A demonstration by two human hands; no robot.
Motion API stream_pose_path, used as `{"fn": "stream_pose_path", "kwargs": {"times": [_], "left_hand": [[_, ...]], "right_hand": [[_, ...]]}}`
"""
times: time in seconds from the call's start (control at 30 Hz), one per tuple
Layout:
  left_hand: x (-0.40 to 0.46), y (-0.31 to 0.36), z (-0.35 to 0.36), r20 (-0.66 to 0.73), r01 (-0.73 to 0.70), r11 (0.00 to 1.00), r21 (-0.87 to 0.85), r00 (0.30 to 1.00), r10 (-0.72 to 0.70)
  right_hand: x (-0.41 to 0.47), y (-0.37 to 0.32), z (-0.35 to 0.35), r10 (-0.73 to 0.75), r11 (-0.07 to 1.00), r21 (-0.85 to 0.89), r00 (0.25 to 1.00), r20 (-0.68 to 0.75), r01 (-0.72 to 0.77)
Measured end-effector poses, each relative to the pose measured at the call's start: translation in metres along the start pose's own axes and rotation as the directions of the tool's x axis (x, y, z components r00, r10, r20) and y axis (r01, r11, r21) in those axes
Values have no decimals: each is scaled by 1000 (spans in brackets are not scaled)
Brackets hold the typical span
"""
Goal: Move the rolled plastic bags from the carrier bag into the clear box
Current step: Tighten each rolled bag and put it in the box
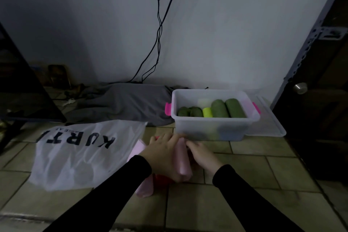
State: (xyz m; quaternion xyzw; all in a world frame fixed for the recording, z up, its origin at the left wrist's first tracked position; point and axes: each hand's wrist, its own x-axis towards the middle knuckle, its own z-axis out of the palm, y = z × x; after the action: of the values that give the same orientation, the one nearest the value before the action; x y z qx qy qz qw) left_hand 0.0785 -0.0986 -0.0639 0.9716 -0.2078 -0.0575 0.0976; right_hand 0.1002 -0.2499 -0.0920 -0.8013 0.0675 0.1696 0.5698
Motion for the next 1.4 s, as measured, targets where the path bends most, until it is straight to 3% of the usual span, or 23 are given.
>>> {"fn": "stream_pose_path", "kwargs": {"times": [0.13, 0.23, 0.37, 0.53, 0.63, 0.87, 0.97, 1.03, 1.17, 1.27, 1.4], "left_hand": [[-8, -4, -18, -138, -137, 978, -157, 984, 116], [-9, -4, -29, -217, -221, 950, -222, 961, 173], [-11, 1, -43, -307, -281, 921, -268, 931, 195], [-13, -2, -44, -326, -252, 945, -208, 929, 176], [-15, -6, -43, -343, -224, 960, -166, 926, 157], [-12, -13, -36, -404, -239, 959, -150, 901, 161], [-12, -11, -47, -446, -283, 925, -254, 883, 147], [-14, -4, -58, -467, -311, 871, -380, 877, 110], [-16, 8, -67, -513, -333, 779, -532, 858, 16], [-17, 19, -70, -551, -368, 760, -535, 834, 16], [-17, 23, -71, -598, -407, 818, -406, 795, 99]], "right_hand": [[-6, -13, 4, -9, 960, 281, 1000, -5, 10], [-11, -19, 4, 3, 815, 577, 996, 91, -55], [-19, -34, 1, -39, 737, 675, 994, 104, -42], [-22, -45, -5, -18, 866, 489, 982, -185, 108], [-26, -55, -16, -115, 875, 426, 954, -276, 229], [-45, -87, -31, -463, 850, -1, 745, -480, 527], [-48, -93, -41, -492, 819, -15, 688, -534, 574], [-45, -95, -48, -413, 831, 84, 712, -568, 549], [-34, -90, -48, -169, 814, 431, 868, -467, 390], [-31, -89, -43, -69, 762, 588, 938, -341, 270], [-32, -90, -42, -83, 744, 619, 954, -289, 252]]}}
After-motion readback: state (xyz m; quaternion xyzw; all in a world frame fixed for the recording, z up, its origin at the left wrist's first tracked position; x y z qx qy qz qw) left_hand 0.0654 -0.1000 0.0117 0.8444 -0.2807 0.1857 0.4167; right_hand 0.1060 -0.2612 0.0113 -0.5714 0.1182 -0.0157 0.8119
